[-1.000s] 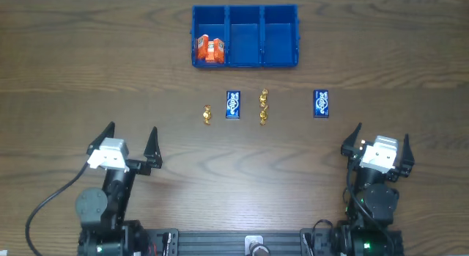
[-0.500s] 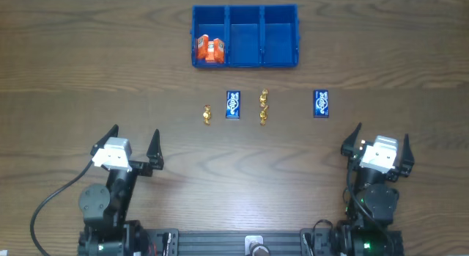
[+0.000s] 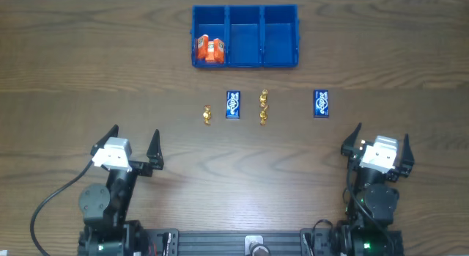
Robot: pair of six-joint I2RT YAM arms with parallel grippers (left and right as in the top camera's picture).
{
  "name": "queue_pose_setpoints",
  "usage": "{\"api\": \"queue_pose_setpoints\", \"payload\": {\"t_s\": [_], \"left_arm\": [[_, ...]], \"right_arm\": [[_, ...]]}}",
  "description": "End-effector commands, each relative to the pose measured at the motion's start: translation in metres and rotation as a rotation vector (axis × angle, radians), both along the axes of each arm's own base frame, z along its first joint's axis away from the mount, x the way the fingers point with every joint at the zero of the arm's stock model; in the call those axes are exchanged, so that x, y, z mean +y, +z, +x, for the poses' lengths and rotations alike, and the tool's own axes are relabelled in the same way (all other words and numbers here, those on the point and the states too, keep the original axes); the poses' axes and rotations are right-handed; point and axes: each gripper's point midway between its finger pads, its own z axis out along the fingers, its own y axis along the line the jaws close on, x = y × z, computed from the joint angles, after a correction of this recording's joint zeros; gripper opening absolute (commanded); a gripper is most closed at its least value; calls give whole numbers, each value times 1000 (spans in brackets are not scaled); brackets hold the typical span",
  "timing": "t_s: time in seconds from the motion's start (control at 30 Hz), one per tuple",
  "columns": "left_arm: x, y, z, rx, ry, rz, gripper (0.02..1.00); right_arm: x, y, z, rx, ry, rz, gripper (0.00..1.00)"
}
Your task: Sort Candies Into Trays
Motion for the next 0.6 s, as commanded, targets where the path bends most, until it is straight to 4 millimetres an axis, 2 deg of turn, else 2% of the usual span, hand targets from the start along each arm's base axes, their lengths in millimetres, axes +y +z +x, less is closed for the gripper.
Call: {"api": "queue_pose_setpoints", "payload": {"t_s": [0.03, 0.5, 0.6], "left_arm": [[-4, -16, -1, 42, -25, 13, 998], [-4, -16, -1, 42, -25, 13, 998], [-4, -16, -1, 42, -25, 13, 998]], "right_arm": [[-1, -1, -1, 4, -6, -5, 998], [1, 1, 0, -1, 5, -5, 998], [20, 16, 4, -24, 121, 36, 998]]}}
